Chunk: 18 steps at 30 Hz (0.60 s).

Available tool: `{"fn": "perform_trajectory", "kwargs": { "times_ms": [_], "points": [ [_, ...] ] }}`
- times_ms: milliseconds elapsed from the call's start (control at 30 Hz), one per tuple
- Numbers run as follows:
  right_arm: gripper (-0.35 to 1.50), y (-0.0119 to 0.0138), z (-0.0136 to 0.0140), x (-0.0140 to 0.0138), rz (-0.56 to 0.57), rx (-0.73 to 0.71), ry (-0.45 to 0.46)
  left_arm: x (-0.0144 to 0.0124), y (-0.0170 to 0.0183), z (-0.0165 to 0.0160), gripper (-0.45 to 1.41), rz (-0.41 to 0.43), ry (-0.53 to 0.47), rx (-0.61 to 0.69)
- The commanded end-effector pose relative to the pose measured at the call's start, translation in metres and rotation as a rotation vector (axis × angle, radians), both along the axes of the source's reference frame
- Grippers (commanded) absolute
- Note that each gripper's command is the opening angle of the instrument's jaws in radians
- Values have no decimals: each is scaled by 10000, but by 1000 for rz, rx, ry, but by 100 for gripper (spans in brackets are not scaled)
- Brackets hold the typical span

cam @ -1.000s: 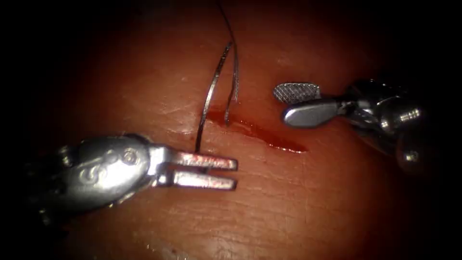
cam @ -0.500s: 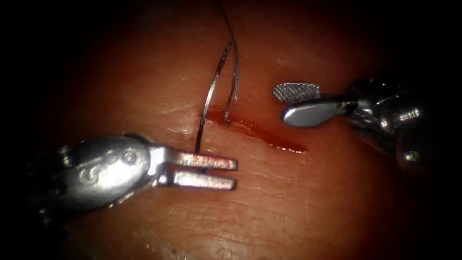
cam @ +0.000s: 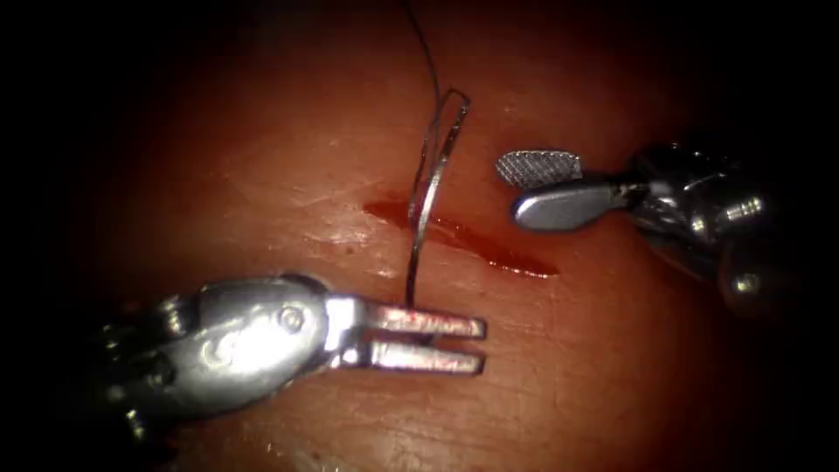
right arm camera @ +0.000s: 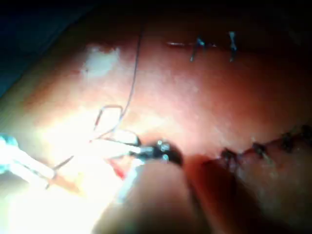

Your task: Wound Closure

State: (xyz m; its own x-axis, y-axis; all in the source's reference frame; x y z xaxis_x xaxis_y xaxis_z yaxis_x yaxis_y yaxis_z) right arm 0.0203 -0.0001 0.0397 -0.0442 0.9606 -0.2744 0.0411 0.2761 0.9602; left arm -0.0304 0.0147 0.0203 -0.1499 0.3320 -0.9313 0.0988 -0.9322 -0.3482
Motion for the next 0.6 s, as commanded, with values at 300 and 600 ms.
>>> {"fn": "perform_trajectory", "kwargs": {
  "times_ms": [300, 600],
  "points": [
    [74, 2, 4, 15, -8, -19, 10, -1, 3, 11, -45, -13, 4, -6],
    [103, 4, 6, 34, -9, -115, -27, -7, -2, 14, -45, -22, 10, -11]
  ]
}}
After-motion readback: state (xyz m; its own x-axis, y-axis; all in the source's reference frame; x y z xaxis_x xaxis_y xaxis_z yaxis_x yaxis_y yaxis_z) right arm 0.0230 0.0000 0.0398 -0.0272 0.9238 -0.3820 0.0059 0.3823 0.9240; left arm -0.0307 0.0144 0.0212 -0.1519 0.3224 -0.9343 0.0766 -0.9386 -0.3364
